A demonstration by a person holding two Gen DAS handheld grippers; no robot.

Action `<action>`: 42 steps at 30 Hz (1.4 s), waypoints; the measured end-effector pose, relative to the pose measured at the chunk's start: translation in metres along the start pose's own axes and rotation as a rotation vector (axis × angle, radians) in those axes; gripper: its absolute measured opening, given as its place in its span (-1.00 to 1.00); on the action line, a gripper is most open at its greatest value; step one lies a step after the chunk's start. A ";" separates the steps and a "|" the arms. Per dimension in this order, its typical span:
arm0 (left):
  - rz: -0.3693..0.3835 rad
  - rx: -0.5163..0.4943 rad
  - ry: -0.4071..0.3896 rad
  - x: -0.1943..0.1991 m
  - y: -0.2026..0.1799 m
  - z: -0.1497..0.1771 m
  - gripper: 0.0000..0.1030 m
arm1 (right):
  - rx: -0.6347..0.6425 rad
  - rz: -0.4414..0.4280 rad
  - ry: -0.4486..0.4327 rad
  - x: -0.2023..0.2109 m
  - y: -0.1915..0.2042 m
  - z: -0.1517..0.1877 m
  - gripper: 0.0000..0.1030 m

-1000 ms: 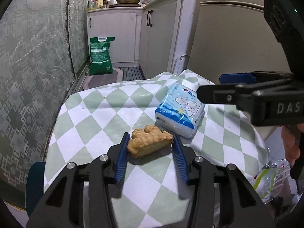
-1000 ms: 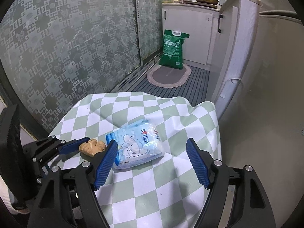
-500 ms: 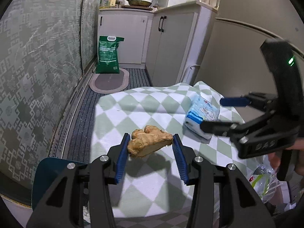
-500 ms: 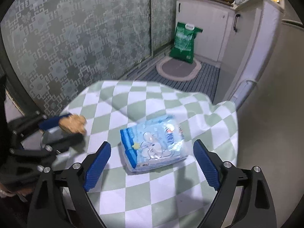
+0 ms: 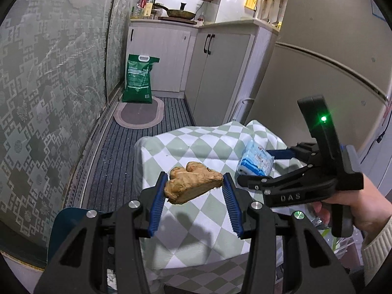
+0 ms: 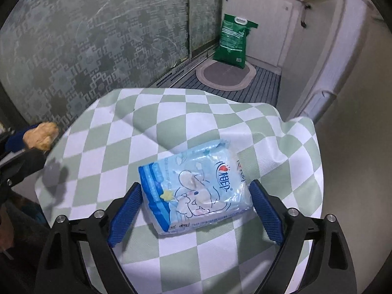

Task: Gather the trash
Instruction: 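Lift the ginger root and blue packet and carry both tools over the teal bin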

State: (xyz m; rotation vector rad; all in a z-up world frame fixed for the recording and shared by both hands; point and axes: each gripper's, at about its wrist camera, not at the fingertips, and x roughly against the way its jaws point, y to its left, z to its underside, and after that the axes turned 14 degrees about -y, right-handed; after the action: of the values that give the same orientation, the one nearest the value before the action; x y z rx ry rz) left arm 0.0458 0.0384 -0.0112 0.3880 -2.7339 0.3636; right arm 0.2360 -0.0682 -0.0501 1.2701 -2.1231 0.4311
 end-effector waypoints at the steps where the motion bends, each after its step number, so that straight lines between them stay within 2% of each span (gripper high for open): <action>1: 0.002 0.005 -0.006 0.002 0.002 -0.002 -0.07 | -0.016 0.000 -0.001 0.001 -0.001 -0.002 0.49; 3: 0.004 0.014 -0.018 0.007 0.005 -0.006 -0.07 | -0.054 -0.006 -0.004 0.002 -0.003 -0.005 0.36; 7: -0.005 0.017 -0.044 0.017 0.012 -0.012 -0.07 | -0.078 -0.019 -0.017 0.006 -0.001 -0.012 0.32; 15: -0.033 0.041 -0.081 0.030 0.033 -0.023 -0.07 | -0.090 -0.064 -0.066 0.015 0.017 -0.030 0.31; 26: -0.081 0.046 -0.112 0.046 0.063 -0.027 -0.07 | -0.041 -0.138 -0.103 0.015 0.062 -0.054 0.31; 33: -0.117 0.040 -0.098 0.050 0.082 -0.022 -0.07 | -0.026 -0.174 -0.112 0.010 0.086 -0.063 0.31; 42: -0.169 0.034 -0.010 0.044 0.108 -0.005 -0.07 | -0.013 -0.211 -0.114 0.001 0.108 -0.073 0.32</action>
State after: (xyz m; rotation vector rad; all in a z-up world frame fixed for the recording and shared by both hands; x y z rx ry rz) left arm -0.0263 0.1310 -0.0115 0.6260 -2.6835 0.3634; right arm 0.1662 0.0244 0.0088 1.5242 -2.0518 0.2594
